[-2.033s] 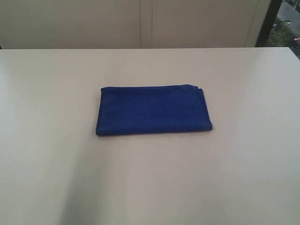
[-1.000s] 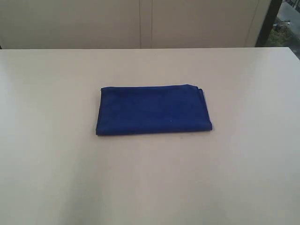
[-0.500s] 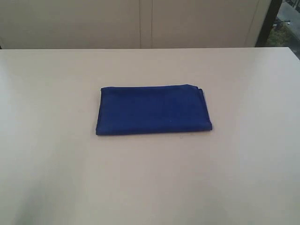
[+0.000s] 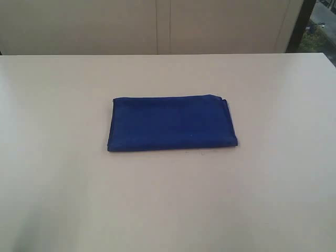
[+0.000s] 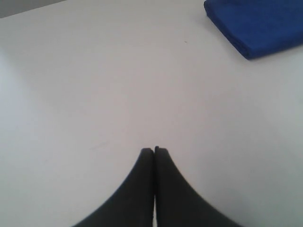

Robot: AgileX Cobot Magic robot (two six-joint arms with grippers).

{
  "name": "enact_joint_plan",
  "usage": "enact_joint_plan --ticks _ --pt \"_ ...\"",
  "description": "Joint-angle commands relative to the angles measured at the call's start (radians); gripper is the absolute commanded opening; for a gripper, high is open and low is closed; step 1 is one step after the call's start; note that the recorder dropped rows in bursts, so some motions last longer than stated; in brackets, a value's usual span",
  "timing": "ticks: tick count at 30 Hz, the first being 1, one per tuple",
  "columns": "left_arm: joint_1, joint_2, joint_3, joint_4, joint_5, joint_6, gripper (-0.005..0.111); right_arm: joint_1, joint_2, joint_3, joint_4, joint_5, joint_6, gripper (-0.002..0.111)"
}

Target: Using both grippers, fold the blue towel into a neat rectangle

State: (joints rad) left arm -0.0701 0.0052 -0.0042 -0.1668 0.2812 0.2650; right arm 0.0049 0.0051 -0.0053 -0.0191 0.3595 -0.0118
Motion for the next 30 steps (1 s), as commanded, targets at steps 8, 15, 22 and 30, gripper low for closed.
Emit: enact_joint_plan --ticks 8,15,22,30 --pt "0.0 -0.005 0.004 0.076 -0.009 -0.24 0.0 -0.006 -0.005 0.005 -0.004 -0.014 -0.01 0.0" --pt "0.0 -0.005 0.004 0.076 -0.009 -0.242 0.0 -0.006 -0.005 0.005 -0.004 -0.014 -0.01 0.0" --pt "0.0 -0.005 0.004 0.076 -0.004 -0.239 0.0 -0.006 -0.005 0.005 -0.004 -0.014 -0.01 0.0" --pt "0.0 -0.005 0.004 0.076 -0.004 -0.239 0.0 -0.006 -0.005 0.005 -0.004 -0.014 -0.01 0.0"
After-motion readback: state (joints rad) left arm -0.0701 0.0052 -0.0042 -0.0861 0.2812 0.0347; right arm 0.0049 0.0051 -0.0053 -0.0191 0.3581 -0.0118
